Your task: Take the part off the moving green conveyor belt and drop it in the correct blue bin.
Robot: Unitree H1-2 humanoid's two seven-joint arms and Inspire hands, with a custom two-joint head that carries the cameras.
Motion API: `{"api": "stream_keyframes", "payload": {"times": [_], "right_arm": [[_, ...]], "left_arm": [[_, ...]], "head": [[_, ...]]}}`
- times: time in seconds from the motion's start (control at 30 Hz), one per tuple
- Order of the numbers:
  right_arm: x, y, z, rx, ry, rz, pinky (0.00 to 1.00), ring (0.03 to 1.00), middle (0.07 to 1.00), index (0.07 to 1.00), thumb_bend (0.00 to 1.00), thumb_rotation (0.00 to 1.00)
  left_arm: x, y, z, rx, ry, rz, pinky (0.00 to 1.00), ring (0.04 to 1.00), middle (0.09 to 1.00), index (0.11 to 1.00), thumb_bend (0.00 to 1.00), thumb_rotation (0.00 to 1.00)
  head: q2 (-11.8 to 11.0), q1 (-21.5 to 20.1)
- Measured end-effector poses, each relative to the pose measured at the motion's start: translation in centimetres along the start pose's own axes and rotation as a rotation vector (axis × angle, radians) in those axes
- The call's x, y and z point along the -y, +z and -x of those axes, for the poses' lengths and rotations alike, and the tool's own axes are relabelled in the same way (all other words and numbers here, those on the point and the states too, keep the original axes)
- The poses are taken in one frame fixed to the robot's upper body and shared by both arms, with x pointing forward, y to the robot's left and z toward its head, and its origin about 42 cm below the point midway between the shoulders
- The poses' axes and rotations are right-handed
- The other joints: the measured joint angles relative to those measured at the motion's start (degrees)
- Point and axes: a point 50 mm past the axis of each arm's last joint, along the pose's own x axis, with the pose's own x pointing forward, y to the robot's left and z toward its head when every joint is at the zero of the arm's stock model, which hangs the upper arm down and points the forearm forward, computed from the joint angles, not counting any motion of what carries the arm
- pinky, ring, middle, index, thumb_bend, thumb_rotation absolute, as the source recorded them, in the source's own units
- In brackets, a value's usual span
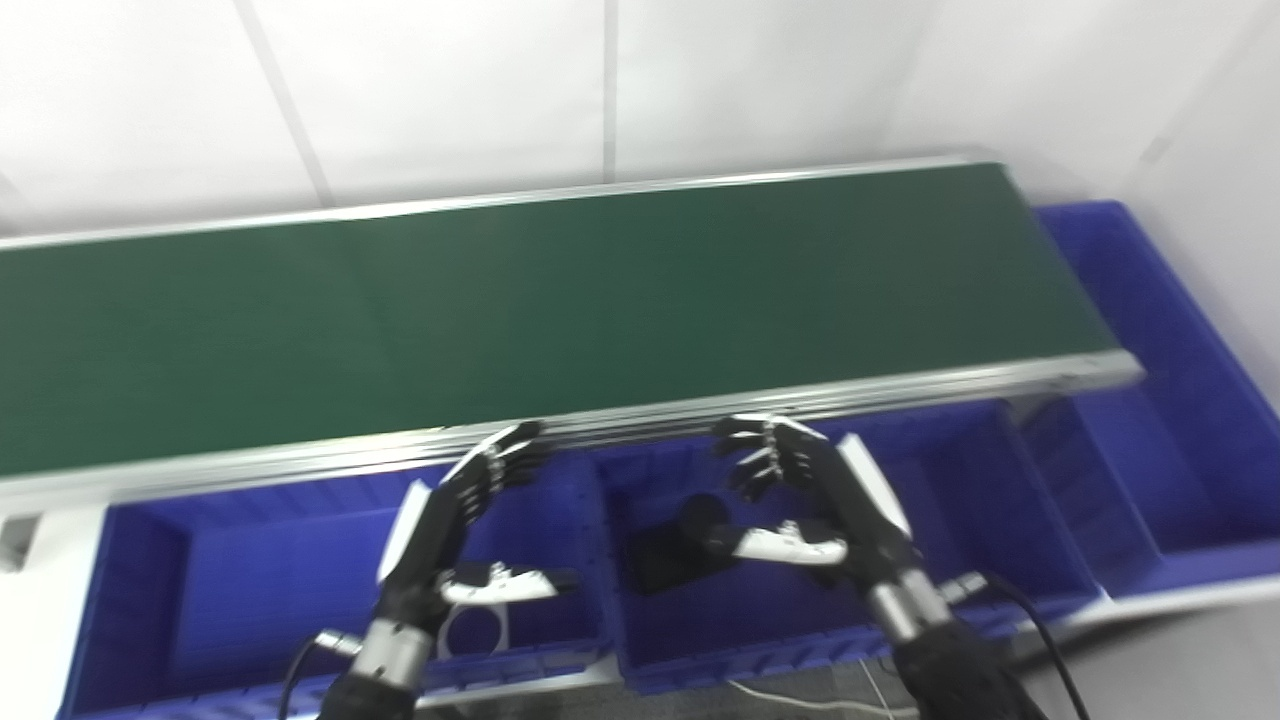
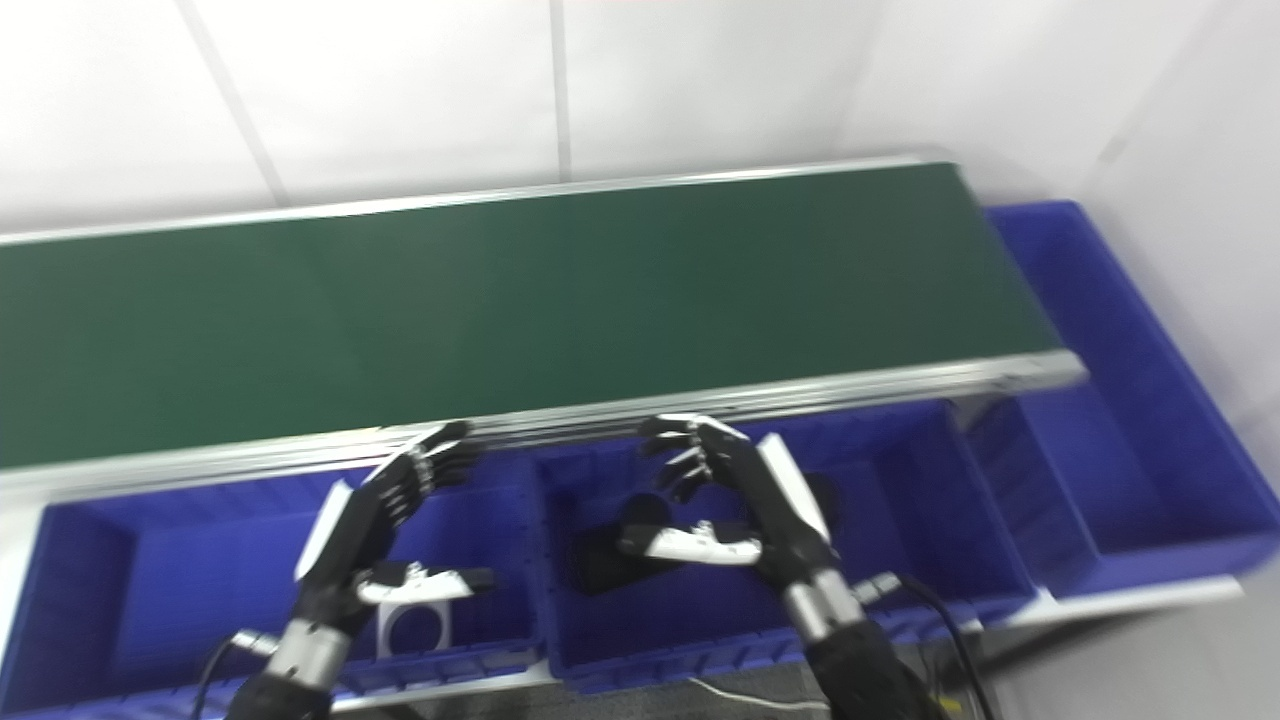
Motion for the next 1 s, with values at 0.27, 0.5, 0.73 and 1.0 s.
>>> {"api": "stream_keyframes", "payload": {"times": [0.27, 0.5, 0.73, 1.0], "right_arm": [[-1.2, -1.5, -1.0, 0.044, 0.050, -0.063, 0.54, 0.615, 0.725, 0.712, 1.00, 0.41], [-3.1, -3.3, -1.2, 0.025, 0.069, -0.043, 0.51, 0.603, 0.731, 0.709, 0.99, 0.40], [-3.7, -4.7, -0.7, 0.006, 0.061, -0.023, 0.59, 0.690, 0.781, 0.727, 0.99, 0.38], [-4.9, -4.8, -1.2, 0.010, 0.063, -0.050, 0.63, 0.716, 0.807, 0.756, 0.95, 0.30]], "left_arm": [[0.8, 0.4, -0.3, 0.011, -0.006, -0.011, 0.73, 0.765, 0.781, 0.815, 0.91, 0.20], [1.1, 0.2, 0.4, -0.003, 0.002, -0.015, 0.73, 0.767, 0.781, 0.816, 0.91, 0.20], [1.3, 0.0, 0.8, -0.012, -0.003, -0.011, 0.75, 0.784, 0.786, 0.828, 0.92, 0.23], [0.8, -0.4, 1.3, -0.030, -0.018, -0.029, 0.75, 0.784, 0.787, 0.825, 0.92, 0.21]], "head": [[0.1, 4.2], [-1.3, 5.7], [-3.2, 5.0], [-5.0, 4.0]]}}
